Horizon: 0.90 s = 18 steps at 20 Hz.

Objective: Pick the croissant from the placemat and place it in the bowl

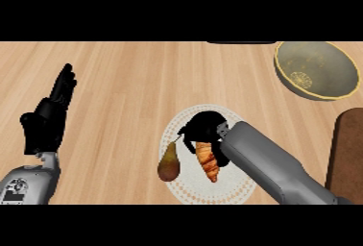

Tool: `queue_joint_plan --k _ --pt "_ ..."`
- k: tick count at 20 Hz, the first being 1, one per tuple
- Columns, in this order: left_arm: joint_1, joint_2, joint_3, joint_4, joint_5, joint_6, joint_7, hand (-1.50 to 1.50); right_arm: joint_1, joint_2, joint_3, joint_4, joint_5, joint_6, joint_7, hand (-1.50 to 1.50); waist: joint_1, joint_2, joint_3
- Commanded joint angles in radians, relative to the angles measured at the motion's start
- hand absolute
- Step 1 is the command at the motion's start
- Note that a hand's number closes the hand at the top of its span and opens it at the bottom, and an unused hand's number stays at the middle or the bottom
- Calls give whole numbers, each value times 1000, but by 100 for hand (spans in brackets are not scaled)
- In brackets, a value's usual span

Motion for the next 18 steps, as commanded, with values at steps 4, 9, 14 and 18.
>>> queue_joint_plan --k 4,9,14,18 --pt "47 -7 11 -2 -22 -2 -46 0 16 69 -35 90 54 -8 -35 150 1 18 0" --pt "-17 5 33 9 0 -10 9 0 66 175 -297 126 -30 -154 317 150 -16 21 0" --pt "-29 3 29 6 2 -15 -3 0 33 180 -516 130 -126 -415 603 150 10 28 1" --pt "-25 -4 1 25 2 -42 -36 0 -60 180 -506 98 -206 -626 798 150 68 28 0"
